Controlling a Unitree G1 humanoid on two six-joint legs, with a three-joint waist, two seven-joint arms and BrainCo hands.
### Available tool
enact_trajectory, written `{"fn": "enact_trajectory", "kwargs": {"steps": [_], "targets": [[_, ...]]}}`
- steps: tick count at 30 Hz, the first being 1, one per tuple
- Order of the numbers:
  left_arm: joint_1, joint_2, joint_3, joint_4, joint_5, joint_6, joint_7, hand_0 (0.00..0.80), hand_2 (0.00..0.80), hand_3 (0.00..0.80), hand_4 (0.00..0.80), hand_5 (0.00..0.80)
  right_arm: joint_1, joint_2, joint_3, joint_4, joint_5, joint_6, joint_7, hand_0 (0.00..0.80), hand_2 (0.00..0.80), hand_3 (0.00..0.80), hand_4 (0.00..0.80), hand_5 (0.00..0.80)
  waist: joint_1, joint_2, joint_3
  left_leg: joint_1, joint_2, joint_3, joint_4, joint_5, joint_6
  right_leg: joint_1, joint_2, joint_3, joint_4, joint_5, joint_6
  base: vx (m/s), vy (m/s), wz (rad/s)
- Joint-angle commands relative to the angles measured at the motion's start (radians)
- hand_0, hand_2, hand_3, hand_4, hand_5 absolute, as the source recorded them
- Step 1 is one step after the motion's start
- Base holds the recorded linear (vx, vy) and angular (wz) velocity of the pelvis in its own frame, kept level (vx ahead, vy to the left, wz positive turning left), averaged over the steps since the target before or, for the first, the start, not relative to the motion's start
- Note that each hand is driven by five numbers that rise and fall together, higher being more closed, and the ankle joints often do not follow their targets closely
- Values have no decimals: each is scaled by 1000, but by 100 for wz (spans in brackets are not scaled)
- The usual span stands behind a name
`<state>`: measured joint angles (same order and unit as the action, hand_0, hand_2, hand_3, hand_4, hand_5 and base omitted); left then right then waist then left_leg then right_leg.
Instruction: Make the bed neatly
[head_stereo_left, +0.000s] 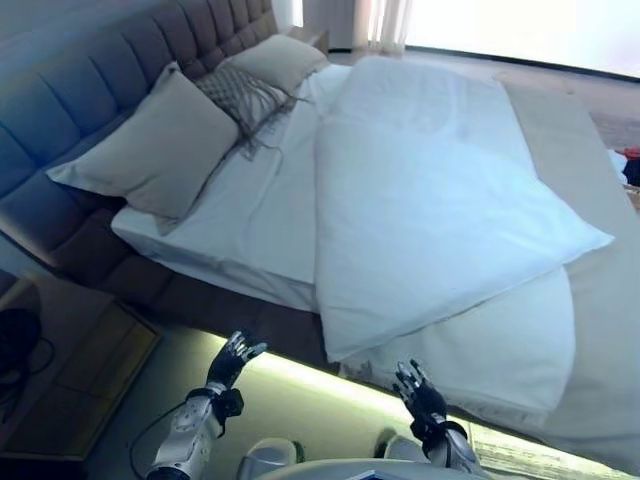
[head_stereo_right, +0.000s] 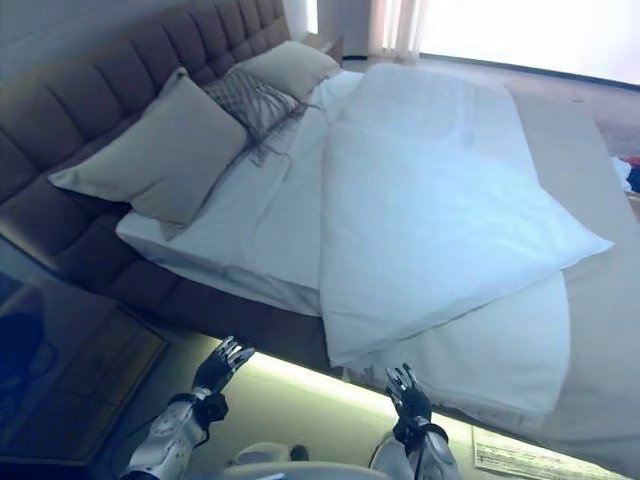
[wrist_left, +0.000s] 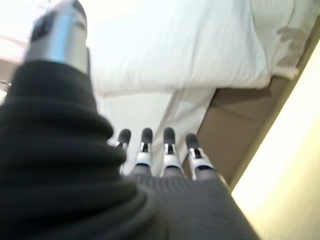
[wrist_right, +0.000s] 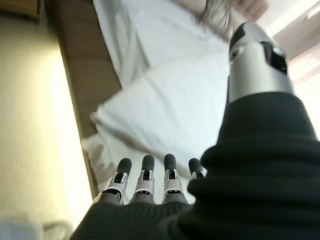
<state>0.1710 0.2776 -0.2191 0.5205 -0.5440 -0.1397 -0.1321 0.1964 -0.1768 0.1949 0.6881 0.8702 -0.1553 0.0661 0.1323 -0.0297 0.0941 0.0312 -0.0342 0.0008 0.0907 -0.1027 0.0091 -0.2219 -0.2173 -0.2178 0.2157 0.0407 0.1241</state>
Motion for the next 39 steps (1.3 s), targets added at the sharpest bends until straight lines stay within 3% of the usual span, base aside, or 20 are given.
{"fn": "enact_trajectory", "kwargs": {"steps": [1,4,7,10,13,16,18,19,22,25,27,29,31,34,36,39], "targets": [[22,21,27,-104,30,-55,-42,0,0,0,0,0,-26,13,-16,-64,40,-50,57,0,0,0,0,0,39,-50,28,-4,-139,-18,23,-9,81,-20,-2,-29,-220,260,77,302,-86,3],[32,18,32,-96,45,-60,-60,0,0,0,0,0,-13,17,-18,-43,42,-53,84,0,0,0,0,0,36,-50,6,15,-145,-19,46,-36,88,-14,4,-17,-195,251,67,316,-105,16],[28,18,39,-101,33,-60,-34,0,0,0,0,0,-18,12,1,-26,40,-37,114,0,0,0,0,0,37,-43,-12,28,-136,-18,84,-10,77,16,34,-43,-182,213,50,283,-166,35],[14,16,47,-75,15,-49,-30,0,0,0,0,0,-30,5,18,-19,26,-33,103,0,0,0,0,0,22,-31,-23,12,-116,-7,165,40,56,39,53,-39,-153,170,22,231,-196,36],[4,18,48,-65,32,-68,-63,0,0,0,0,0,-34,-12,35,-37,31,-22,94,0,0,0,0,0,6,-15,-23,-28,-82,20,314,119,7,68,80,-41,-102,92,-18,169,-207,57],[-3,12,33,-82,16,-57,-41,0,0,0,0,0,-44,-45,30,-21,10,1,95,0,0,0,0,0,7,-19,-13,-116,-95,43,531,200,-27,105,78,-67,-82,37,-66,135,-181,60],[6,8,22,-97,6,-45,-19,0,0,0,0,0,-34,-66,19,-21,21,5,102,0,0,0,0,0,14,-20,0,-205,-67,50,602,273,-59,150,83,-74,-97,25,-82,100,-112,30],[9,9,19,-103,7,-44,-16,0,0,0,0,0,-33,-73,19,-28,36,5,104,0,0,0,0,0,21,-18,8,-234,-47,49,608,263,-58,162,89,-75,-98,15,-85,93,-74,16],[7,17,21,-101,7,-40,-5,0,0,0,0,0,-53,-75,34,-46,53,12,84,0,0,0,0,0,40,-3,22,-241,31,13,396,309,-71,188,118,-76,-108,-15,-90,109,26,-2],[6,12,37,-81,13,-37,-1,0,0,0,0,0,-73,-68,54,-66,38,28,49,0,0,0,0,0,71,42,26,-226,105,-49,124,397,-110,222,144,-67,-110,-55,-89,221,221,0],[19,6,54,-76,20,-25,-3,0,0,0,0,0,-60,-58,54,-82,18,42,37,0,0,0,0,0,88,69,21,-229,143,-73,13,455,-140,247,147,-58,-94,-87,-89,313,271,27],[36,-4,79,-74,25,-19,-20,0,0,0,0,0,-39,-47,46,-100,0,61,30,0,0,0,0,0,96,87,14,-225,171,-67,-41,476,-157,267,136,-53,-64,-121,-92,331,289,1],[50,-9,99,-84,25,-6,-34,0,0,0,0,0,-19,-39,41,-110,-4,70,27,0,0,0,0,0,103,102,7,-222,181,-64,-46,473,-161,282,117,-55,-25,-157,-94,341,300,-13],[68,-12,128,-93,32,7,-70,0,0,0,0,0,-2,-29,40,-112,-21,68,26,0,0,0,0,0,113,110,0,-222,159,-75,11,415,-151,292,69,-52,39,-188,-85,365,267,-13],[74,-4,129,-99,36,9,-81,0,0,0,0,0,-6,-21,56,-89,-15,54,30,0,0,0,0,0,121,106,-9,-179,135,-68,-13,292,-118,288,5,-58,101,-201,-64,370,255,-17],[58,26,109,-131,73,10,-78,0,0,0,0,0,4,34,45,-88,0,54,11,0,0,0,0,0,119,83,-20,-168,87,-19,48,212,-65,301,-64,-29,144,-197,-8,280,165,-29]]}}
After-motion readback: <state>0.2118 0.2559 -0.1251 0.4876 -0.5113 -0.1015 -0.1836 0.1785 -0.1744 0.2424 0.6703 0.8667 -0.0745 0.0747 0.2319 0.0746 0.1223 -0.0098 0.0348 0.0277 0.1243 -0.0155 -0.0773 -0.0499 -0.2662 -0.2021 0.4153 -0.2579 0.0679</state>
